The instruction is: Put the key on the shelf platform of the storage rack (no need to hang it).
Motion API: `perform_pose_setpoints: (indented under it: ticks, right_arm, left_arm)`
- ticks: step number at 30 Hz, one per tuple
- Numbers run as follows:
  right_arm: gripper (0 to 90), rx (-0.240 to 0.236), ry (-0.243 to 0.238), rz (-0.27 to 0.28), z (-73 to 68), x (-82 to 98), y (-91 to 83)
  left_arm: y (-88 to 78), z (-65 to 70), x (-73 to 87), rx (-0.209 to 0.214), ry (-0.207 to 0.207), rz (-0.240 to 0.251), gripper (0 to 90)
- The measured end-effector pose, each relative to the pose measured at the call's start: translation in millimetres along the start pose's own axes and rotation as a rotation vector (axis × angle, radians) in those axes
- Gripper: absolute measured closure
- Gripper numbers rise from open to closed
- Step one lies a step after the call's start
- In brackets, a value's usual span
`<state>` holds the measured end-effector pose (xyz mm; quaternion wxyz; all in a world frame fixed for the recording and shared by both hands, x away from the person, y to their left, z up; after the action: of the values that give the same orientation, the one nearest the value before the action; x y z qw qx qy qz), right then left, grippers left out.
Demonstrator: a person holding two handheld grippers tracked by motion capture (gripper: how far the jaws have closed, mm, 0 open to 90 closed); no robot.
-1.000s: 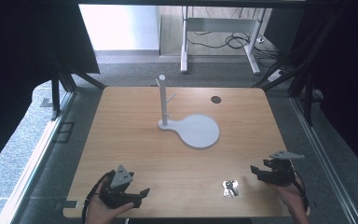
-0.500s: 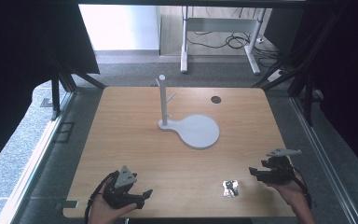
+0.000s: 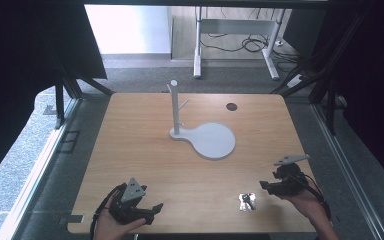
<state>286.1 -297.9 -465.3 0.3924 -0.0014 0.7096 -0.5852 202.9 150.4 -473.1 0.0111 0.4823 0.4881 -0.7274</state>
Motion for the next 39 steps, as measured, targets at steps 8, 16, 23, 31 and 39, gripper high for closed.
perform_pose_setpoints:
  ticks: [8,16,23,31,39]
  right_arm:
    - [36.5,-0.013,-0.033,-0.061,-14.6,-5.2,7.2]
    - [36.1,-0.029,-0.058,-0.134,-28.2,-3.7,22.3]
    - [34.2,-0.041,-0.066,-0.170,-38.2,-0.3,34.4]
    - [33.1,-0.043,-0.088,-0.196,-48.3,0.6,42.3]
    - [32.4,-0.032,-0.106,-0.226,-55.5,2.0,53.0]
  left_arm:
    - [0.0,0.5,0.0,0.004,0.001,0.000,22.2]
    - [-0.2,-0.7,0.6,0.007,0.003,0.000,22.2]
    - [-0.2,-0.3,0.4,0.008,0.008,-0.001,22.3]
    - [-0.1,0.9,0.1,0.009,0.003,0.002,22.2]
    - [0.8,1.4,0.1,0.011,0.009,-0.005,22.2]
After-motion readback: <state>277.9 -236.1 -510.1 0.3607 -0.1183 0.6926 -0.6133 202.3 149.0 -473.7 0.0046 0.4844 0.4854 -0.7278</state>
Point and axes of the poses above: each handheld gripper's, and its own axes: y roughly forward along the jaws, x roughly out of its underside, z roughly to its right, the point moved 1 cm from there along y, roughly forward along the jaws
